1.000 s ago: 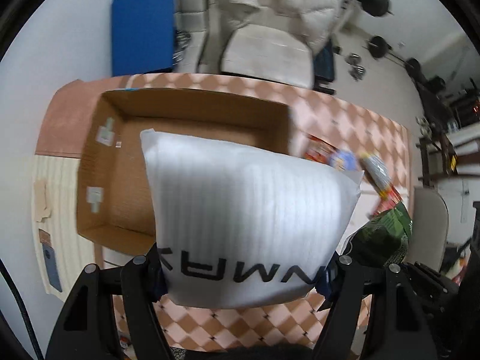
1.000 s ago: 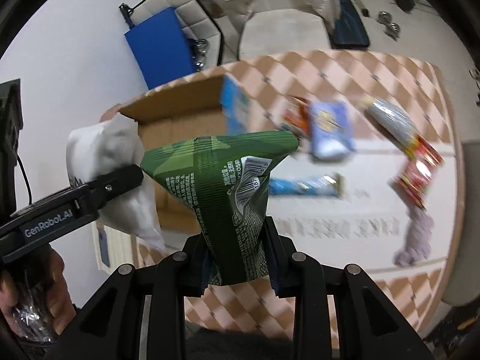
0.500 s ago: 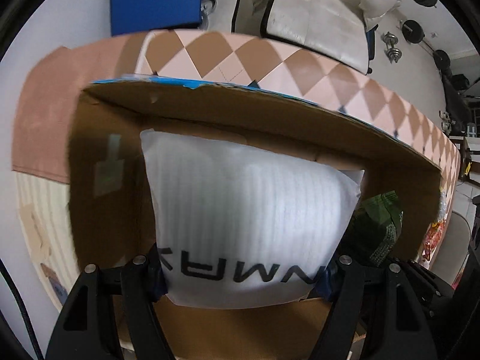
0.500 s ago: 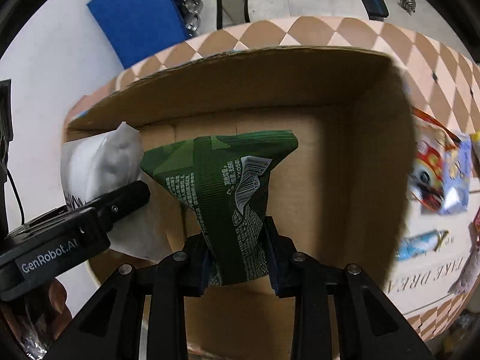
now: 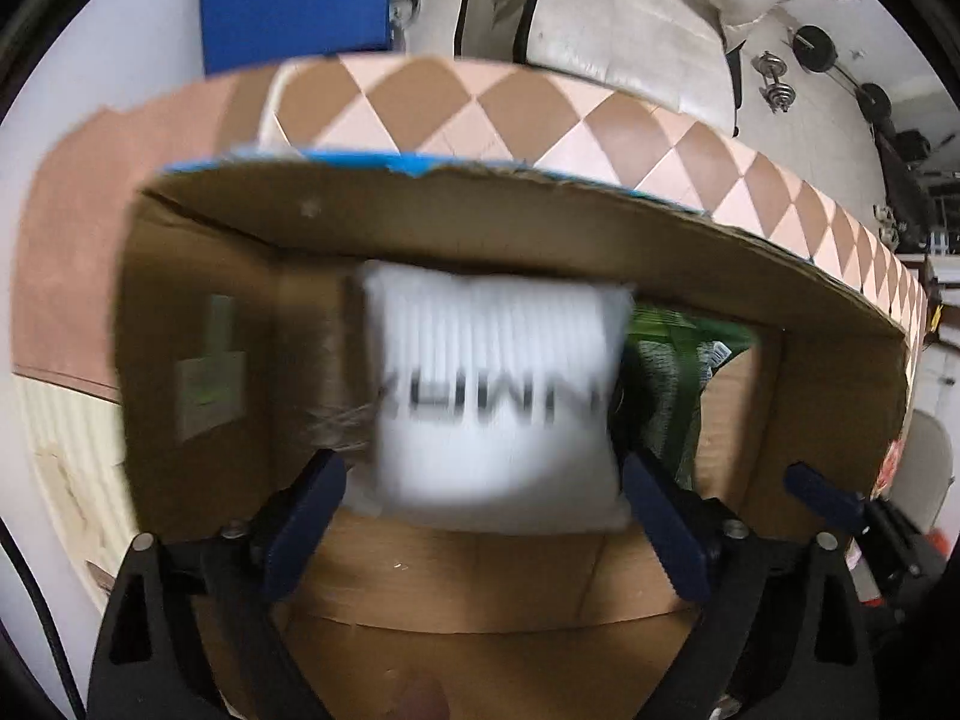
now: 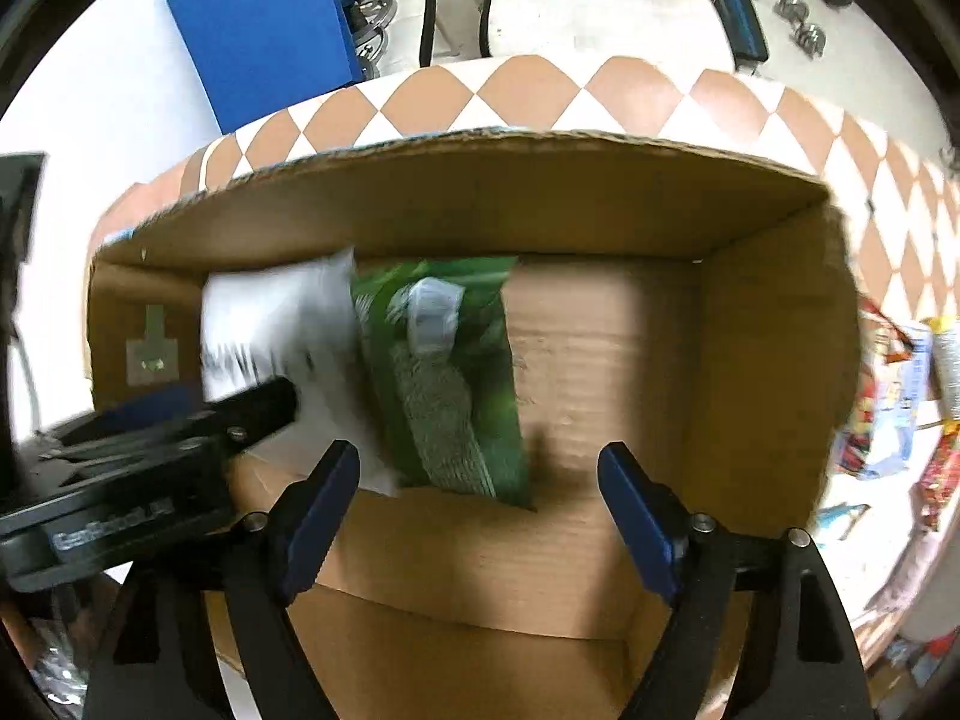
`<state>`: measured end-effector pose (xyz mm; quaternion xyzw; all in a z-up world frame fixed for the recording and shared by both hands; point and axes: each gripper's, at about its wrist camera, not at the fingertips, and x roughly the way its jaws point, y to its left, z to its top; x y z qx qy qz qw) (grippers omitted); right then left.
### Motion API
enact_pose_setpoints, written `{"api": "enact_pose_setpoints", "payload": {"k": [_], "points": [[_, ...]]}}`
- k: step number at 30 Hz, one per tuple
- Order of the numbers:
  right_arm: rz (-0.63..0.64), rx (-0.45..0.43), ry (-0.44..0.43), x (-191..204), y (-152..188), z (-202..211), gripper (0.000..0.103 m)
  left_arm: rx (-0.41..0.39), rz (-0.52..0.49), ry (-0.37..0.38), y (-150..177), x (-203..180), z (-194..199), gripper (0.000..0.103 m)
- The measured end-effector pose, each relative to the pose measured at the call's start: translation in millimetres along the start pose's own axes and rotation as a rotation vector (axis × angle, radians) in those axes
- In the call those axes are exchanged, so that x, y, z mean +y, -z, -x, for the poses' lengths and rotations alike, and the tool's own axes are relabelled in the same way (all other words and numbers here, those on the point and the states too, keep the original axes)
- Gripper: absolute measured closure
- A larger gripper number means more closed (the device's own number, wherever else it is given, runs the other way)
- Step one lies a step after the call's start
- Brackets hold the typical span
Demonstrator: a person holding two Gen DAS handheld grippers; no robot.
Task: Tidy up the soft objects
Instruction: 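Carry both packs into the box and open both tools, then grasp the blue tissue pack with the left tool while the right grasps the red candy bag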
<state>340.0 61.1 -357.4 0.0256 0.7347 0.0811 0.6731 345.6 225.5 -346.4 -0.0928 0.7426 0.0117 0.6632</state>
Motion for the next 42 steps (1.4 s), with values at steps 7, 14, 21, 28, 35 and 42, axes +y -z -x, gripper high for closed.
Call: {"api": "enact_pose_setpoints", "payload": {"k": [7, 14, 21, 28, 35, 42], "points": [[0.043, -0.06, 0.072, 5.8, 35.9, 29.4, 0.0, -0.155, -0.033, -0.082, 36.6, -1.1, 37.7, 0.0], [0.052, -0.109, 0.068, 16.2, 50.9, 28.4, 0.0, -0.193, -0.004, -0.082, 65.6, 0.8, 49.1, 0.0], [0.067, -0.153, 0.0, 12.8, 70.6, 51.9, 0.0, -0.245, 0.039, -0.098, 93.3, -7.7, 82.8, 0.0], [-0.006, -0.26, -0.056, -63.7, 87.1, 115.9, 0.0, -0.36, -0.041, -0.107, 108.8, -91.2, 131.2, 0.0], [-0.226, -0.284, 0.068, -241.1, 108.4, 153.1, 0.0, -0.223, -0.21, -0.004, 83.2, -235.7, 87.0, 0.0], [-0.456, -0.188, 0.097, -390.1, 106.7, 112.2, 0.0, 0.076, -0.262, 0.009, 45.0, -342.9, -40.8, 0.018]]}}
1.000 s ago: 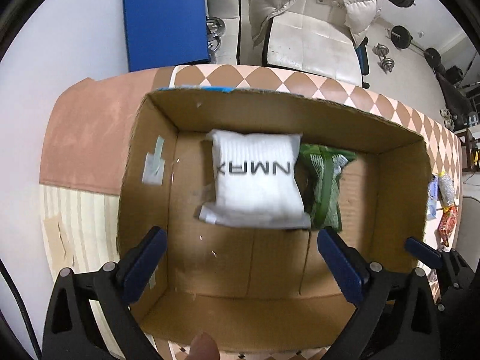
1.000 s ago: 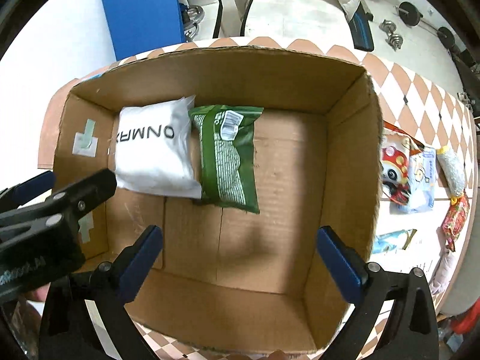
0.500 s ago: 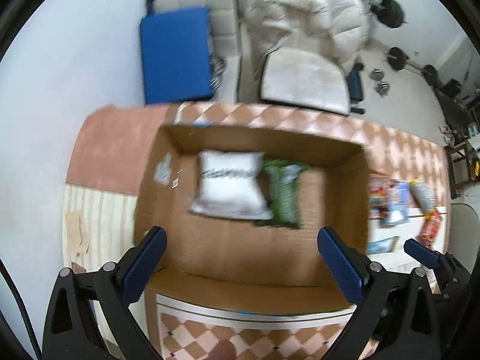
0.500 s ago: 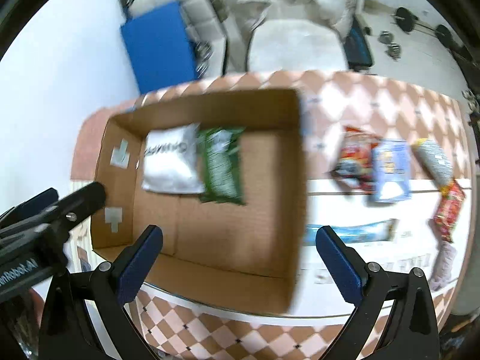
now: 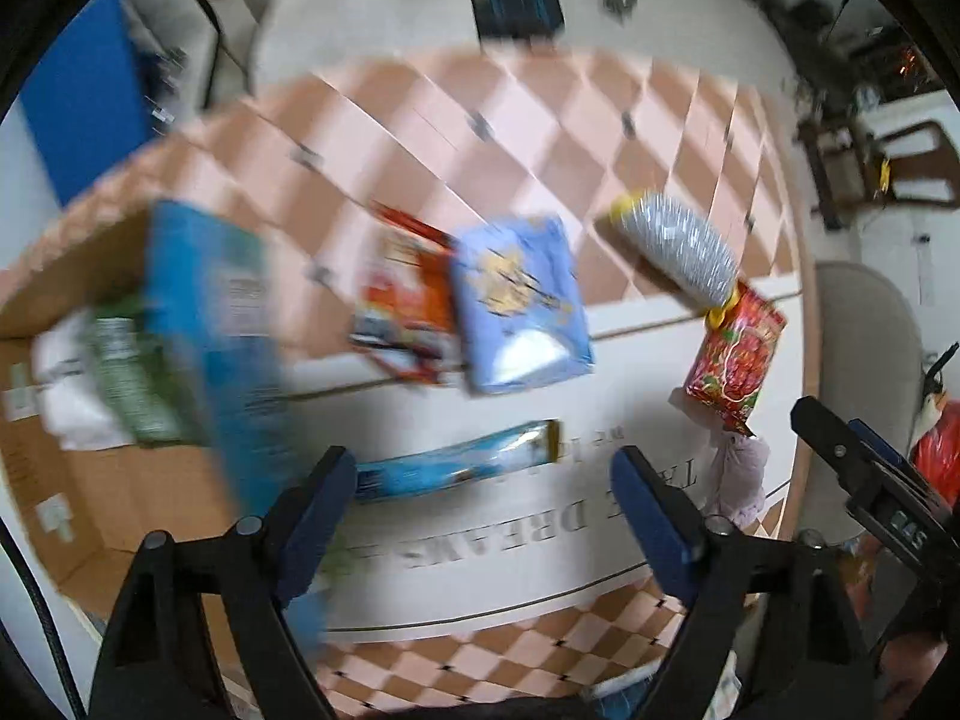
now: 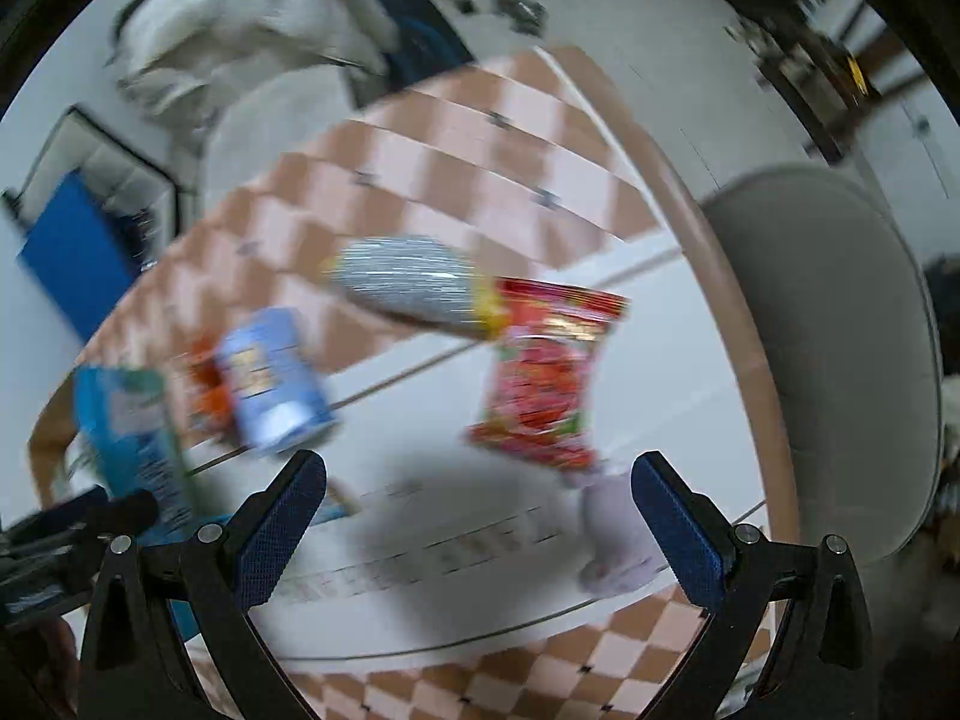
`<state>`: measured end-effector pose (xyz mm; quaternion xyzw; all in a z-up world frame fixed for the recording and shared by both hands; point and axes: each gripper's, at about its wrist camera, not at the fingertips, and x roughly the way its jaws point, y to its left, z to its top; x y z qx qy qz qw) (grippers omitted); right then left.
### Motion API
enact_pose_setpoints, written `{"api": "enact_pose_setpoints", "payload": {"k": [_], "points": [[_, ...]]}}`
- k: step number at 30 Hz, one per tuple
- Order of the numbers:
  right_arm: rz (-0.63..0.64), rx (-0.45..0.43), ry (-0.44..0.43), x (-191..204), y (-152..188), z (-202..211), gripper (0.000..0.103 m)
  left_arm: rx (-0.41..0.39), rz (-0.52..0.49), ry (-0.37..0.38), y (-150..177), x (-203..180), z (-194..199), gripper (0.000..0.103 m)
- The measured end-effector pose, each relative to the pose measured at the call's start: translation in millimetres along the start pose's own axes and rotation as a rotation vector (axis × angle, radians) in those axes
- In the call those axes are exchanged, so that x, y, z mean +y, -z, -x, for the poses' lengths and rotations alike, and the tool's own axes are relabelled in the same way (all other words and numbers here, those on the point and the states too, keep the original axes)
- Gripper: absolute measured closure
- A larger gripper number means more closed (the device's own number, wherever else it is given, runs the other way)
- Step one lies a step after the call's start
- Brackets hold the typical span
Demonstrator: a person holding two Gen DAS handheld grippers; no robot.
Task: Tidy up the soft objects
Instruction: 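Grasp the blue tissue pack with the left tool while the right grasps the red candy bag, then place both packs into the box beside the white pack and release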
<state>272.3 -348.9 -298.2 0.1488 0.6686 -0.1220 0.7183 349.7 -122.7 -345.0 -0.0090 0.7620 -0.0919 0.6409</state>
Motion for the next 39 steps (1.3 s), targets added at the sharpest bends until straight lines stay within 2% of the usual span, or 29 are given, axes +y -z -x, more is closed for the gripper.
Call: {"api": "enact_pose_setpoints", "payload": {"k": [2, 5, 11, 16, 20, 22, 23, 24, 25, 26, 32, 39], "points": [[-0.036, 0.048, -0.012, -21.9, -10.6, -24.3, 0.0, 0.058, 0.029, 0.013, -13.7, -11.4, -32.8, 0.018], [-0.061, 0.103, -0.02, -36.6, -17.2, -54.0, 0.0, 0.102, 0.089, 0.02, -31.3, -11.1, -65.0, 0.017], [-0.109, 0.154, -0.054, -51.1, -23.8, -91.7, 0.0, 0.117, 0.211, 0.083, -52.2, 4.4, -90.0, 0.016], [-0.134, 0.172, -0.086, -56.2, -28.8, -104.5, 0.0, 0.128, 0.196, 0.043, -59.5, -1.5, -101.9, 0.016], [-0.126, 0.187, -0.076, -52.9, -30.9, -113.8, 0.0, 0.123, 0.151, -0.028, -60.6, -13.9, -109.7, 0.016], [-0.119, 0.198, -0.062, -48.8, -28.3, -117.9, 0.0, 0.1, 0.113, -0.075, -57.2, -23.2, -109.2, 0.027], [-0.115, 0.203, -0.065, -47.4, -27.0, -119.9, 0.003, 0.089, 0.088, -0.107, -54.9, -29.2, -109.4, 0.038], [-0.111, 0.212, -0.062, -46.1, -24.2, -122.2, 0.017, 0.079, 0.061, -0.136, -51.2, -34.5, -108.1, 0.05], [-0.111, 0.222, -0.057, -46.4, -20.3, -124.0, 0.029, 0.074, 0.044, -0.15, -48.3, -37.9, -106.9, 0.051], [-0.117, 0.225, -0.05, -46.9, -16.1, -125.1, 0.051, 0.067, 0.022, -0.155, -42.5, -41.8, -105.0, 0.054], [-0.085, 0.173, -0.052, -53.4, 22.2, -104.7, 0.054, 0.033, -0.012, -0.12, -11.7, -44.6, -86.8, 0.059], [0.009, 0.109, -0.138, -31.9, 77.0, -49.0, 0.055, -0.077, -0.043, -0.035, 50.6, -40.2, -22.8, 0.059]]}}
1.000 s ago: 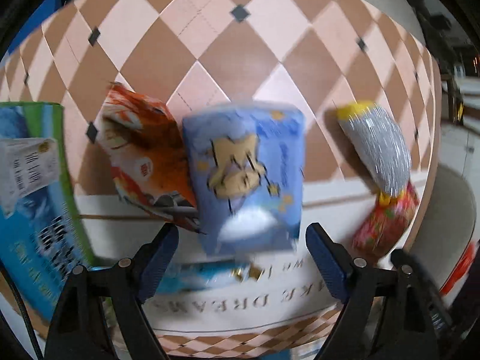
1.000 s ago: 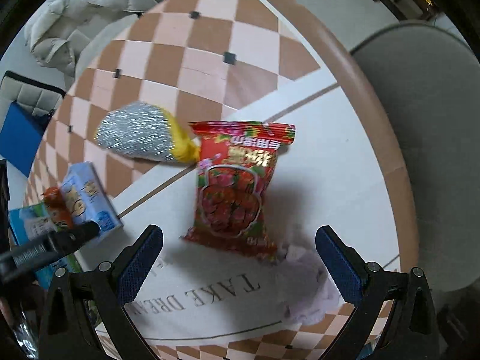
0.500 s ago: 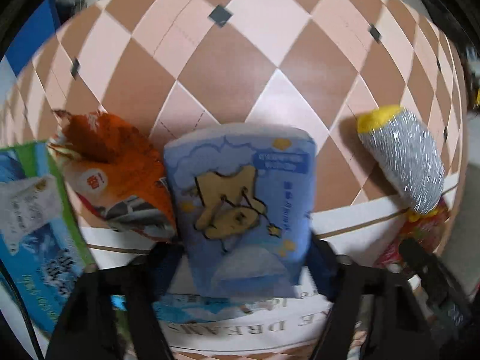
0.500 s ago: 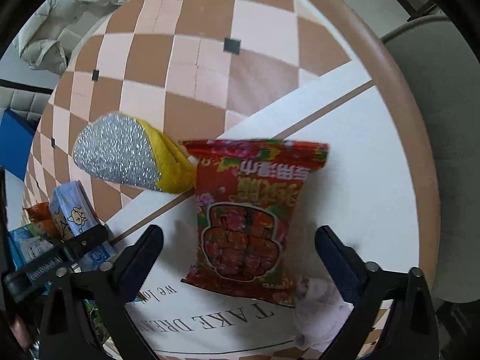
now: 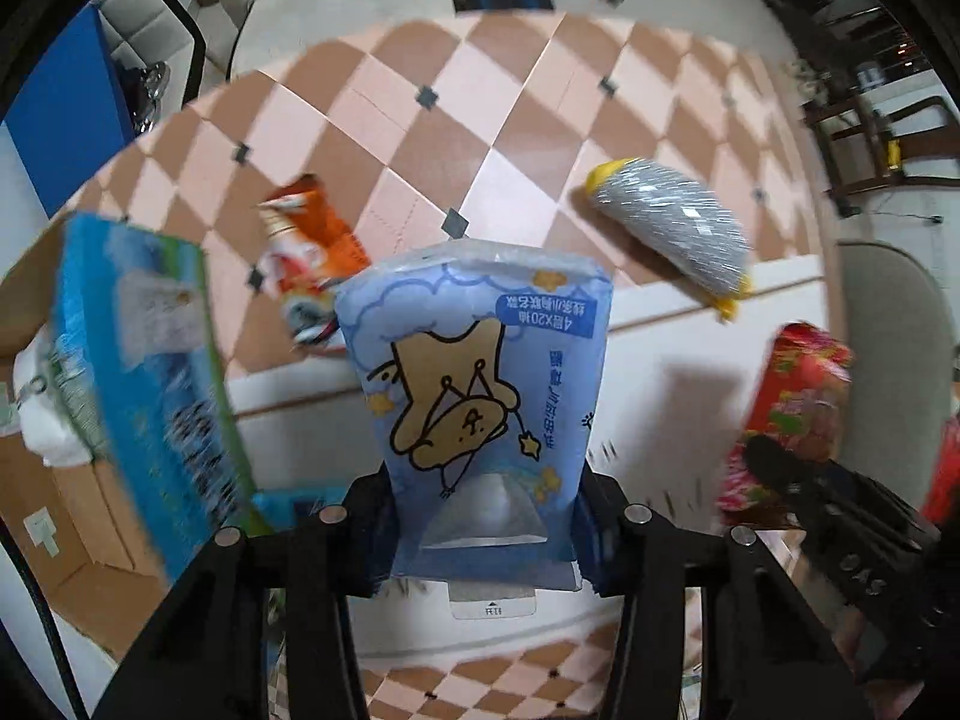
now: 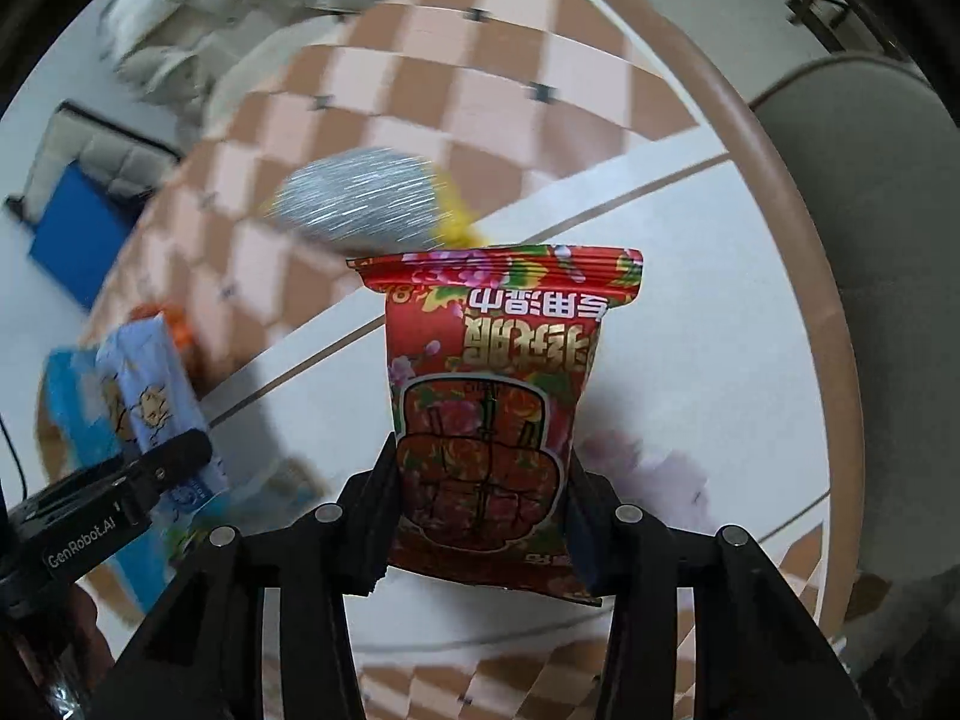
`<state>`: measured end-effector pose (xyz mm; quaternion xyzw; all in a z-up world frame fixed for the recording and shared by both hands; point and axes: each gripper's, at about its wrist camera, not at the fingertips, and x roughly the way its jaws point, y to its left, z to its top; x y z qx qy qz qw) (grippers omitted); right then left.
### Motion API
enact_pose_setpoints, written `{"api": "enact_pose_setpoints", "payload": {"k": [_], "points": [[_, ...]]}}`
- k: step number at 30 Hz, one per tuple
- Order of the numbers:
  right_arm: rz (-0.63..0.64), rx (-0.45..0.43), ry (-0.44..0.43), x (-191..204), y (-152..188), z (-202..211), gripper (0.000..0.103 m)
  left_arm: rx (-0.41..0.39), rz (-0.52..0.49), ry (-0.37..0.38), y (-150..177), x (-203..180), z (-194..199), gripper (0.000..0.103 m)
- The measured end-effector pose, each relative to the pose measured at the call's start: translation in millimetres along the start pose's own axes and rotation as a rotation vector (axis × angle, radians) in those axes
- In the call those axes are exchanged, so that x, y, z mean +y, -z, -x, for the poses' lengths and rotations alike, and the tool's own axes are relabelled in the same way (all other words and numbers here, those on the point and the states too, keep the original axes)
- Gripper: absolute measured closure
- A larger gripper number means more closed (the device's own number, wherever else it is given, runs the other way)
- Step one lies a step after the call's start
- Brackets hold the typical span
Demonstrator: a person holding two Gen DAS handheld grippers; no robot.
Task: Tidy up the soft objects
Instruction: 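Place both packs into the box beside the white pack and release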
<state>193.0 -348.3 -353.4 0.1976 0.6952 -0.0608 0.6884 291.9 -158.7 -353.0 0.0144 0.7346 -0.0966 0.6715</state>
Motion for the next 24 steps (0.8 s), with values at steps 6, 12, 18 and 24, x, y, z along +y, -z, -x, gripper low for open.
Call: {"api": "enact_pose_setpoints", "payload": {"k": [6, 12, 18, 24], "points": [[0.151, -0.031, -0.109, 81.2, 26.2, 50.1, 0.055, -0.114, 0.032, 0.043, 28.6, 57.2, 81.6, 0.059], [0.297, -0.043, -0.208, 193.9, 32.9, 79.7, 0.055, -0.17, 0.126, -0.01, 60.5, 162.3, 132.1, 0.059], [0.412, 0.017, -0.236, 317.8, 64.1, 42.0, 0.055, -0.105, 0.226, -0.095, 83.7, 268.8, 126.0, 0.059], [0.435, 0.109, -0.226, 397.5, 91.0, -23.3, 0.055, 0.018, 0.28, -0.122, 91.2, 355.0, 86.2, 0.059]]}}
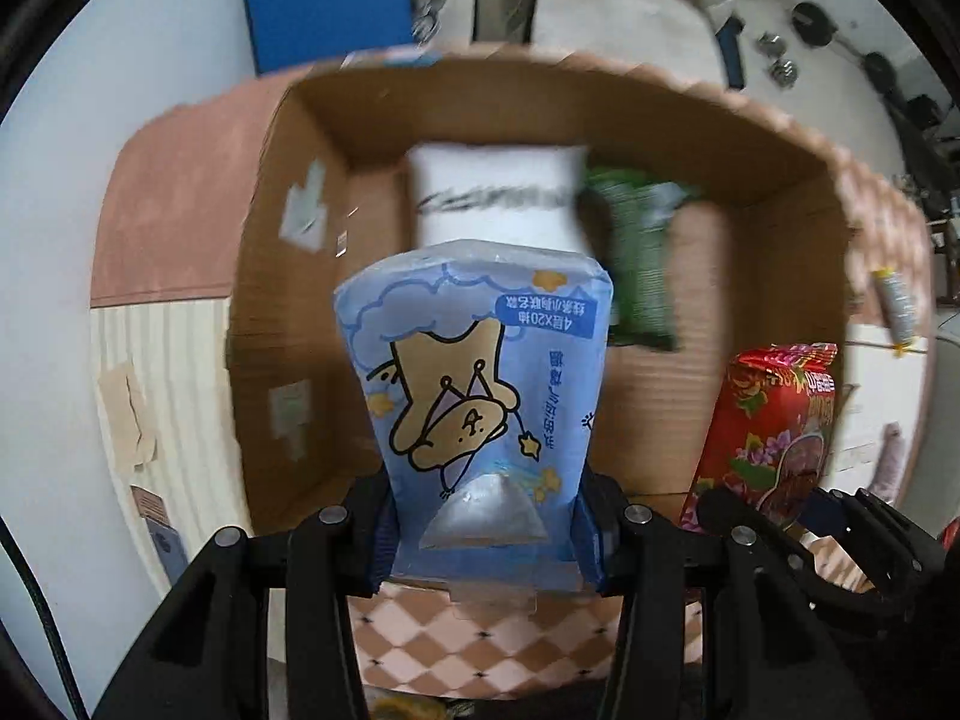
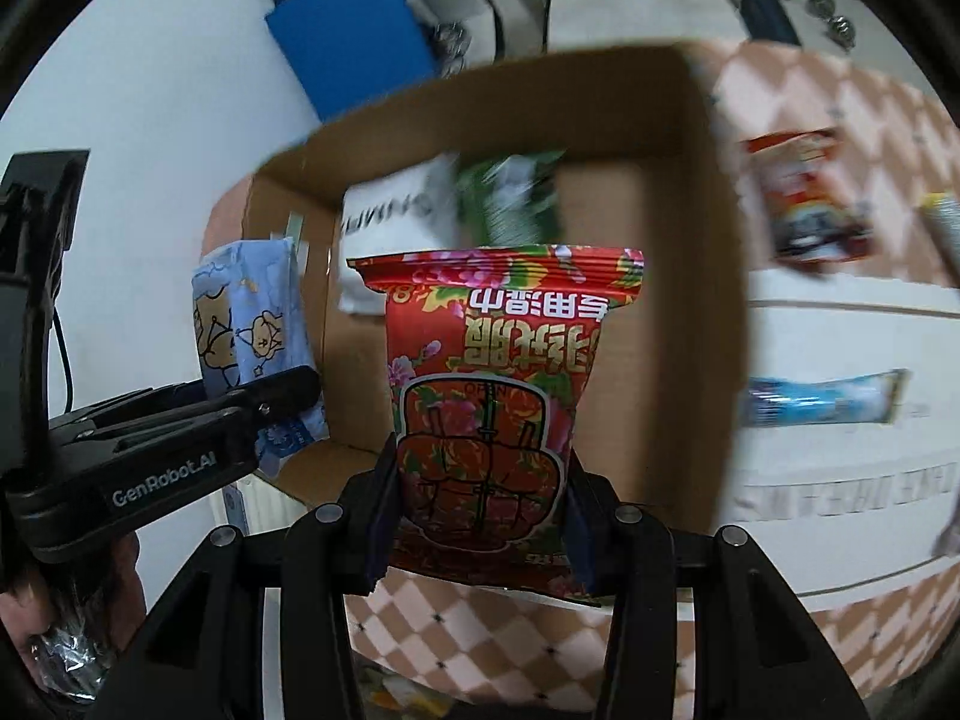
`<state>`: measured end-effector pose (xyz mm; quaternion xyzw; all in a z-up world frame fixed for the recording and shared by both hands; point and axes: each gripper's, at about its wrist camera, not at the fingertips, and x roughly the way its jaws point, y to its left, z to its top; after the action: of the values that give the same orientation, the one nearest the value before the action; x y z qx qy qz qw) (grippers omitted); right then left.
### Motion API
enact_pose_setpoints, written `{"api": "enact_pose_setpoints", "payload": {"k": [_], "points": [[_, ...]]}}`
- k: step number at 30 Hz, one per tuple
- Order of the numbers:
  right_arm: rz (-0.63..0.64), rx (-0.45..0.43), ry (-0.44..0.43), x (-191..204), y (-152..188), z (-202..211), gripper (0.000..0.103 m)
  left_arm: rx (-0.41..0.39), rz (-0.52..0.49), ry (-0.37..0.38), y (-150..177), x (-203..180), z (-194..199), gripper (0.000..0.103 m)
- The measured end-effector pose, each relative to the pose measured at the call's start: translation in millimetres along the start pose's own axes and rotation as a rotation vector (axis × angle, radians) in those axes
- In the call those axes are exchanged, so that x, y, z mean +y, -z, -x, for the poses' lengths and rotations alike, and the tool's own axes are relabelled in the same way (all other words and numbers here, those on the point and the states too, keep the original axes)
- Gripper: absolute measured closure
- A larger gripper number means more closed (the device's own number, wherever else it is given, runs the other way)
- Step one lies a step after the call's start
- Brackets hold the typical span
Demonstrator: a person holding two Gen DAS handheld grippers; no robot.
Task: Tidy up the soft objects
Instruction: 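Place both packs into the box beside the white pack and release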
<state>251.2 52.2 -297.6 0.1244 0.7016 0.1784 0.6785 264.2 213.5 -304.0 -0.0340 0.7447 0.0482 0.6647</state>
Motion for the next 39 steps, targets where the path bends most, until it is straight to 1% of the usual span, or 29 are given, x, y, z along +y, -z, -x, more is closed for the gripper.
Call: {"api": "enact_pose_setpoints", "payload": {"k": [3, 7, 8, 11, 13, 16, 17, 18, 19, 20, 21, 24, 27, 29, 30, 31, 34, 36, 37, 38, 39], "points": [[0.003, 0.033, 0.006, 16.3, -4.1, -32.9, 0.055, 0.051, -0.002, -0.014, -5.6, 28.1, -22.2, 0.059], [-0.01, 0.084, 0.006, 26.1, -5.1, -77.2, 0.055, 0.126, -0.009, -0.01, -11.7, 46.2, -51.3, 0.059], [-0.01, 0.09, 0.009, 28.3, -4.4, -82.3, 0.055, 0.147, -0.01, -0.003, -12.4, 49.3, -59.2, 0.059], [-0.003, 0.101, 0.019, 36.4, -4.8, -97.7, 0.055, 0.161, -0.012, -0.004, -11.0, 53.2, -68.5, 0.059], [0.003, 0.107, 0.029, 41.7, -5.4, -104.8, 0.055, 0.166, -0.015, -0.004, -9.3, 53.7, -70.6, 0.057], [0.011, 0.126, 0.012, 45.4, -7.1, -116.8, 0.054, 0.177, -0.024, 0.0, -6.5, 54.6, -74.1, 0.055], [0.018, 0.133, 0.021, 46.3, -8.0, -119.7, 0.051, 0.178, -0.023, 0.003, -5.8, 54.5, -73.6, 0.053], [0.026, 0.14, 0.035, 48.3, -9.7, -122.3, 0.04, 0.179, -0.022, 0.007, -5.2, 54.3, -72.6, 0.052], [0.029, 0.14, 0.035, 49.8, -12.1, -123.1, 0.032, 0.177, -0.02, 0.009, -4.6, 54.8, -71.7, 0.052], [0.032, 0.139, 0.031, 50.3, -11.9, -122.9, 0.022, 0.172, -0.017, 0.008, -3.9, 56.1, -69.9, 0.052], [0.037, 0.138, 0.031, 50.9, -11.6, -122.3, 0.021, 0.167, -0.019, 0.009, -3.0, 56.3, -67.5, 0.051], [0.056, 0.123, 0.083, 52.5, -13.6, -116.1, 0.021, 0.139, -0.029, 0.004, 0.0, 54.7, -58.9, 0.048], [0.048, 0.111, 0.091, 48.9, -14.8, -104.7, 0.021, 0.104, -0.021, 0.015, 6.5, 51.4, -46.6, 0.047], [0.049, 0.087, 0.109, 44.4, -11.5, -91.0, 0.021, 0.082, -0.018, 0.019, 8.4, 49.9, -39.5, 0.046], [0.053, 0.073, 0.122, 43.4, -10.9, -86.7, 0.021, 0.073, -0.016, 0.027, 10.9, 50.0, -35.5, 0.041], [0.059, 0.061, 0.134, 41.2, -8.1, -79.7, 0.021, 0.063, -0.012, 0.034, 14.3, 50.1, -31.8, 0.039], [0.067, 0.029, 0.153, 35.3, -1.9, -61.7, 0.021, 0.028, -0.003, 0.035, 20.8, 44.0, -19.1, 0.036], [0.075, 0.01, 0.165, 30.4, 4.0, -47.9, 0.021, -0.002, 0.014, 0.047, 21.9, 45.7, -9.0, 0.027], [0.078, 0.001, 0.173, 29.3, 8.9, -44.8, 0.021, -0.021, 0.021, 0.051, 23.1, 43.9, -2.9, 0.025], [0.083, -0.007, 0.182, 30.0, 11.0, -39.8, 0.021, -0.04, 0.026, 0.055, 26.8, 44.6, 2.5, 0.019], [0.089, -0.015, 0.192, 29.5, 15.3, -33.6, 0.016, -0.065, 0.03, 0.053, 32.8, 45.5, 7.5, 0.013]]}}
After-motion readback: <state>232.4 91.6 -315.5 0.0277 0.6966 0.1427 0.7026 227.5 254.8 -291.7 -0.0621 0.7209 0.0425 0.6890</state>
